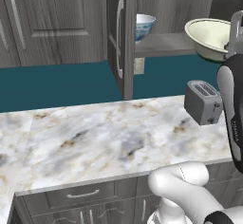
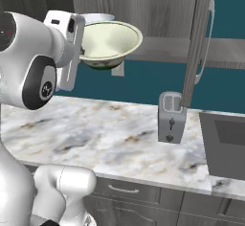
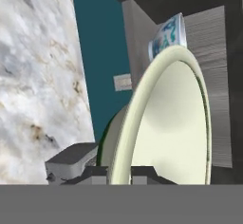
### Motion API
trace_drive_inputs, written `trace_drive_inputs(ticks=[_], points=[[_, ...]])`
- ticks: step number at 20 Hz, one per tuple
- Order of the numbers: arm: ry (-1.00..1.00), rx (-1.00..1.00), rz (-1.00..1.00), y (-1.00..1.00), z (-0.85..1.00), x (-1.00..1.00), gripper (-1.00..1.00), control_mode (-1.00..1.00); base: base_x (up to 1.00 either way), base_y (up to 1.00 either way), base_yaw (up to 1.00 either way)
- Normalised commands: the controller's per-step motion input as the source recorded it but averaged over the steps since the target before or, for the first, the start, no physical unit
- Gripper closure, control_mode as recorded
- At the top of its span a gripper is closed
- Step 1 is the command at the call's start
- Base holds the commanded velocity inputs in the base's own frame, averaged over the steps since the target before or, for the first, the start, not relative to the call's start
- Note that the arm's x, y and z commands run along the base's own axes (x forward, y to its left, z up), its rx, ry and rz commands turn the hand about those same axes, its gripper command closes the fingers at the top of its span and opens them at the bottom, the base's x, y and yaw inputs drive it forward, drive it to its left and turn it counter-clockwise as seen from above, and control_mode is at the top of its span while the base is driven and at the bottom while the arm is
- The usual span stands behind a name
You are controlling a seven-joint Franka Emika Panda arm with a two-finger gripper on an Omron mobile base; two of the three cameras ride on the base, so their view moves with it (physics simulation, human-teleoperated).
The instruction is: Open the cabinet. Pick the bowls from the counter and place them in the cabinet. Then close the cabinet.
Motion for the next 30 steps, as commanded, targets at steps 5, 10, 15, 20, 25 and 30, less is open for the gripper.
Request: trace_drive_inputs(ticks=[5,10,15,20,25,30], points=[[0.09,0.0,0.0,-0.19,0.21,0.19,1.0,-1.0,0.0,0.0,0.0],[0.02,0.0,0.0,-0.15,0.0,0.29,1.0,-1.0,0.0,0.0,0.0],[0.0,0.0,0.0,-0.11,-0.03,0.4,1.0,-1.0,0.0,0.0,0.0],[0.0,0.0,0.0,-0.1,-0.05,0.48,1.0,-1.0,0.0,0.0,0.0],[0.0,0.0,0.0,-0.07,-0.08,0.5,1.0,-1.0,0.0,0.0,0.0],[0.0,0.0,0.0,-0.02,-0.1,0.52,1.0,-1.0,0.0,0.0,0.0]])
